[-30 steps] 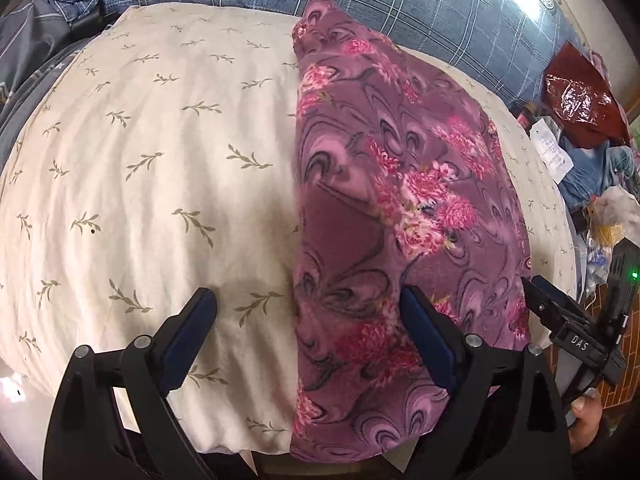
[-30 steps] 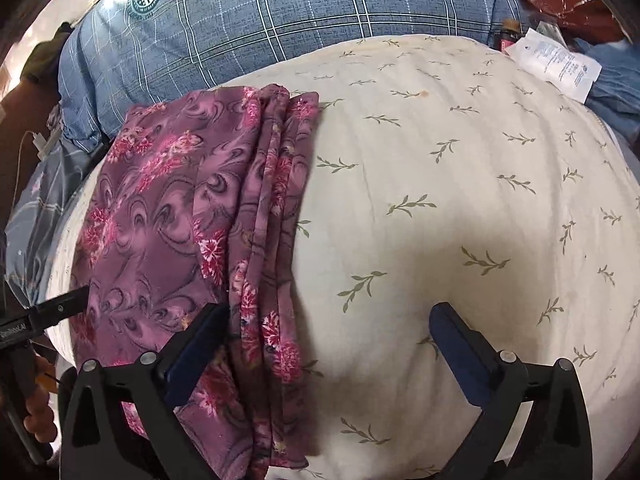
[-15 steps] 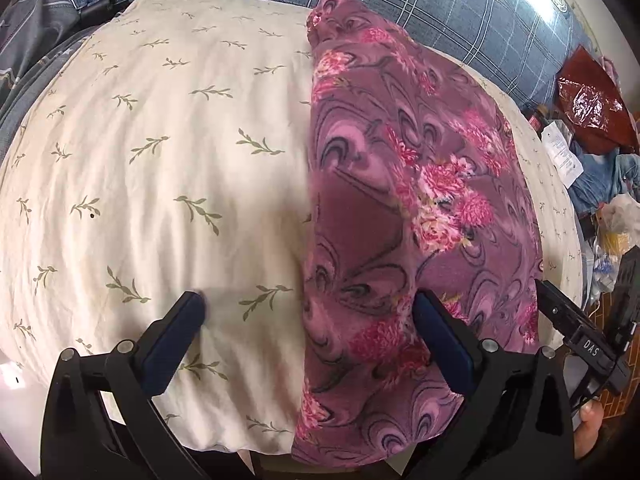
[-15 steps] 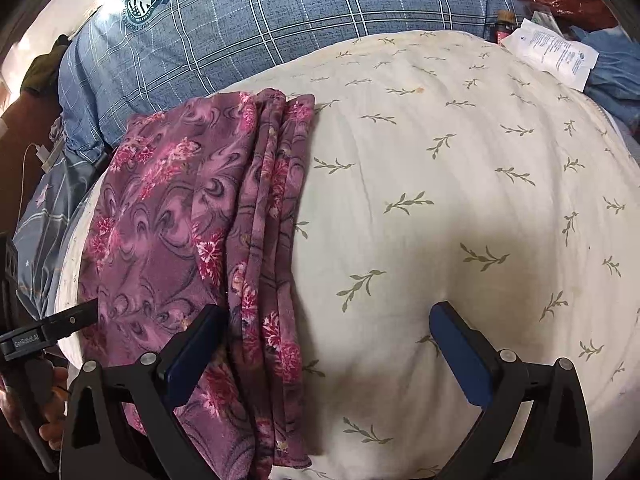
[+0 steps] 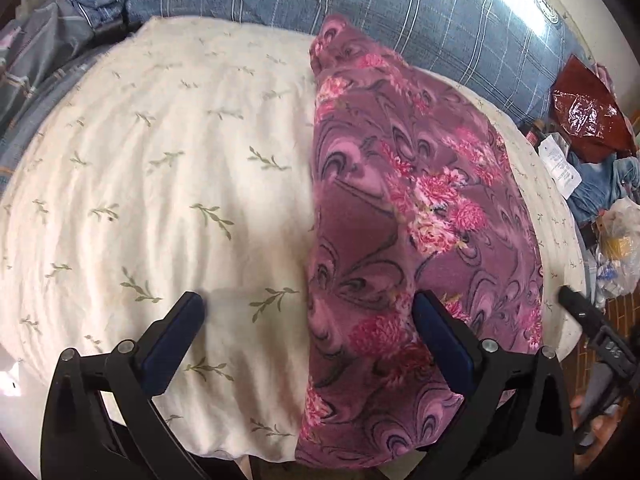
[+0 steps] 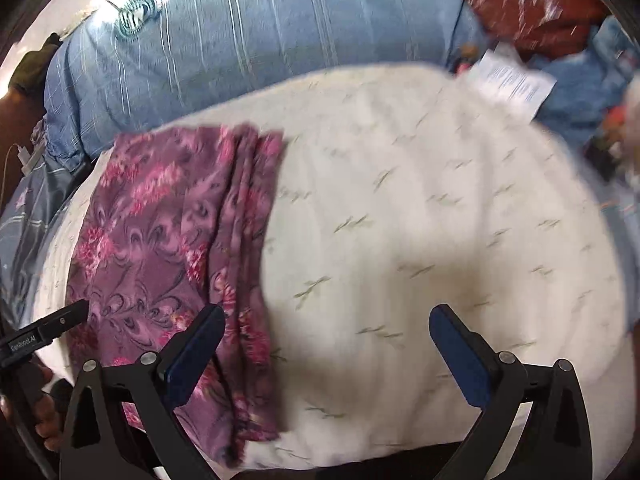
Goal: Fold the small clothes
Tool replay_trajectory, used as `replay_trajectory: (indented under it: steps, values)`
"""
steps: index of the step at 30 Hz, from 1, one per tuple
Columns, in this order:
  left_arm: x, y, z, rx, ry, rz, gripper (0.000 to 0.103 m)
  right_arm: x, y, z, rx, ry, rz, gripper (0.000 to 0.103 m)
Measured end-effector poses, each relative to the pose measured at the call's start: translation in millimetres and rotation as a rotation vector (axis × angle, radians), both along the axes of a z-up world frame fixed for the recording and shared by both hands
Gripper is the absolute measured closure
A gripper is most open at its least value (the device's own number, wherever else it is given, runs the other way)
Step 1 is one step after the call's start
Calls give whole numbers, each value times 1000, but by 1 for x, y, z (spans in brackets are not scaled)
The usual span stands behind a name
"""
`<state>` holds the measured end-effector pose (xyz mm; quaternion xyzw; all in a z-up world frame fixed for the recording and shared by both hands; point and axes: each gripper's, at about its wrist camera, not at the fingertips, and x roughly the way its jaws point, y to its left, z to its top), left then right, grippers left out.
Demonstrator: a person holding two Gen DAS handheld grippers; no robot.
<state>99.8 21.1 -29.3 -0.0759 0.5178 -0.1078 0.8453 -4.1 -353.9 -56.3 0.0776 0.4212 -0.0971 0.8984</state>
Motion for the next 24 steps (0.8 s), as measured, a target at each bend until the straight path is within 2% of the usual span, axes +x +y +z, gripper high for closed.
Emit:
replay_trajectory:
  steps: [6, 9, 14, 19, 21, 24]
  values:
    - [-20, 0, 23, 136, -131, 3, 0, -35, 8, 31, -128, -113, 23, 0]
    - [-28, 9, 29, 181, -163, 22, 0, -41, 6, 37, -137, -137, 46, 0]
    - [-33, 36, 41, 176, -187, 87, 0, -44, 3, 40, -109, -157, 47, 0]
    - [-38, 50, 51, 249, -226, 147, 0, -37, 15, 36, -98, -136, 106, 0]
    - [-42, 50, 53, 264, -240, 146, 0, -36, 23, 36, -94, -120, 131, 0]
    - [-47, 41, 55, 304, -264, 109, 0, -28, 37, 36, -159, -57, 167, 0]
